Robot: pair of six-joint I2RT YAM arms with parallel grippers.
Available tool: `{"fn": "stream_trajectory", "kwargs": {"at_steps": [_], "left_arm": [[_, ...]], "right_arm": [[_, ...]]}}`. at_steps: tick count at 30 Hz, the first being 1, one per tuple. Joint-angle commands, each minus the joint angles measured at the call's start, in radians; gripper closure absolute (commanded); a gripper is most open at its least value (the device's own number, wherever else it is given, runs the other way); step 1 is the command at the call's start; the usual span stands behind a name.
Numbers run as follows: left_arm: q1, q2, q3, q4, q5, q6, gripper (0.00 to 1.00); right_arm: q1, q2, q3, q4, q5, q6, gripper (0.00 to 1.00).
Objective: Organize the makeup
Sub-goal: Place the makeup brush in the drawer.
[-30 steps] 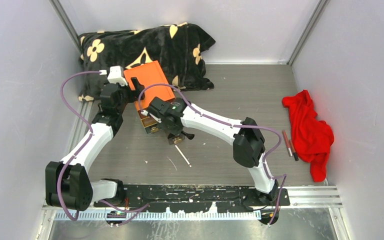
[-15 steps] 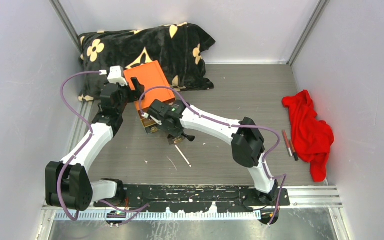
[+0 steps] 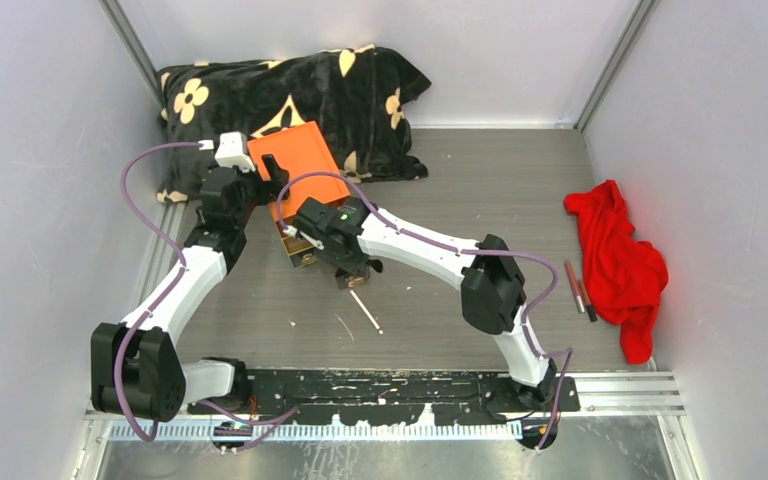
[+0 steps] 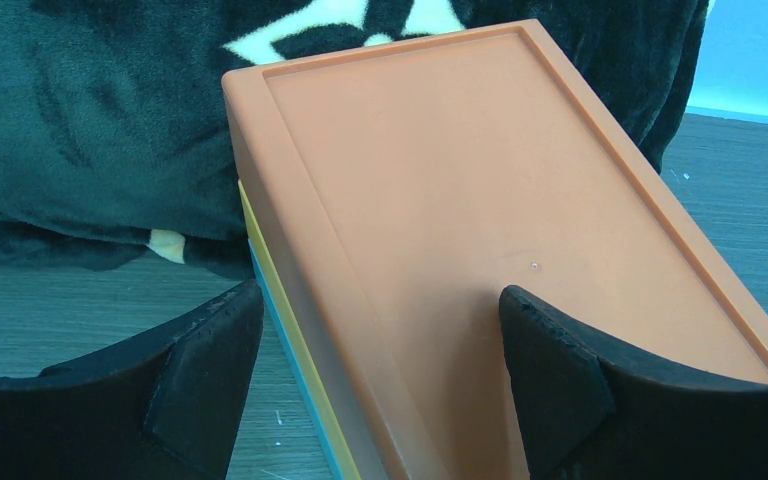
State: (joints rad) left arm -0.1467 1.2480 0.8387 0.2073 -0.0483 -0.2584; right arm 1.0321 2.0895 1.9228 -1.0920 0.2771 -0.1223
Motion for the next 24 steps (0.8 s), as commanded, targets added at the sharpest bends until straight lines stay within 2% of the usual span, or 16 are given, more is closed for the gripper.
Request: {"fn": "stream_trajectory", "kwargs": {"at_steps": [1, 12, 21, 24], "left_arm": [[0.001, 0.029, -0.041, -0.184, -0.01, 0.046, 0.14], [0.001, 0.029, -0.03, -0.192, -0.01, 0.05, 0.13], [0.0, 0.03, -0.036, -0.192, -0.024, 0.057, 0.13], [0.001, 0.029, -0.034, -0.19, -0.025, 0.06, 0.13]], "right_arm": [[-0.02, -0.009, 0.072, 0.034, 0.058, 0.022, 0.62], [-0.019, -0.132, 0.028, 0.04, 0.088, 0.059, 0.61], [-0.02, -0.31, -0.133, 0.118, 0.142, 0.103, 0.61], [-0.019, -0.387, -0.226, 0.195, 0.158, 0.125, 0.57]]}}
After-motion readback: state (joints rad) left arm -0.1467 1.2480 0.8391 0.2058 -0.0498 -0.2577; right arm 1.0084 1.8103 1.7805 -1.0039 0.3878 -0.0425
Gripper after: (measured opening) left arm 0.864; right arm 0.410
